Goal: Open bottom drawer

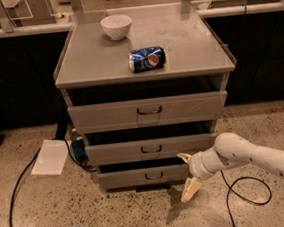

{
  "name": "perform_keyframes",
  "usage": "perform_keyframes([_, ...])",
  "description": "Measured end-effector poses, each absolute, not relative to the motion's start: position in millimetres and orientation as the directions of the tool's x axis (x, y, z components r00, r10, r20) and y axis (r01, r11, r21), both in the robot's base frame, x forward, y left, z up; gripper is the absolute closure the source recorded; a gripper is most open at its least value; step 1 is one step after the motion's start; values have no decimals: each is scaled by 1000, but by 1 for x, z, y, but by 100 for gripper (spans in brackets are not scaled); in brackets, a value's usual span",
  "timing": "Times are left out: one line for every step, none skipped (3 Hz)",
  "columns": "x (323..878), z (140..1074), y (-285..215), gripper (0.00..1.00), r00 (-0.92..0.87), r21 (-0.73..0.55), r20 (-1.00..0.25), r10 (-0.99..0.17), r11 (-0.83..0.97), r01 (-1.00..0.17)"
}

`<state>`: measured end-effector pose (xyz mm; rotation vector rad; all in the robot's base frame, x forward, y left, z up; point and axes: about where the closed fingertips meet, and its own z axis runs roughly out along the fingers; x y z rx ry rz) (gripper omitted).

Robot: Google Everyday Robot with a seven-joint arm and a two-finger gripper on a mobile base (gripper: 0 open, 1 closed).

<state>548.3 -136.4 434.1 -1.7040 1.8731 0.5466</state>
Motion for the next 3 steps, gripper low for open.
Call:
perform_keyframes([558,398,-131,0,-57,-43,-642,-764,110,-993])
perform_keyframes([578,347,-125,0,-66,-25,-657,-751,110,-994])
perform_keyframes([594,307,-119,0,-73,-14,-658,-750,109,-994])
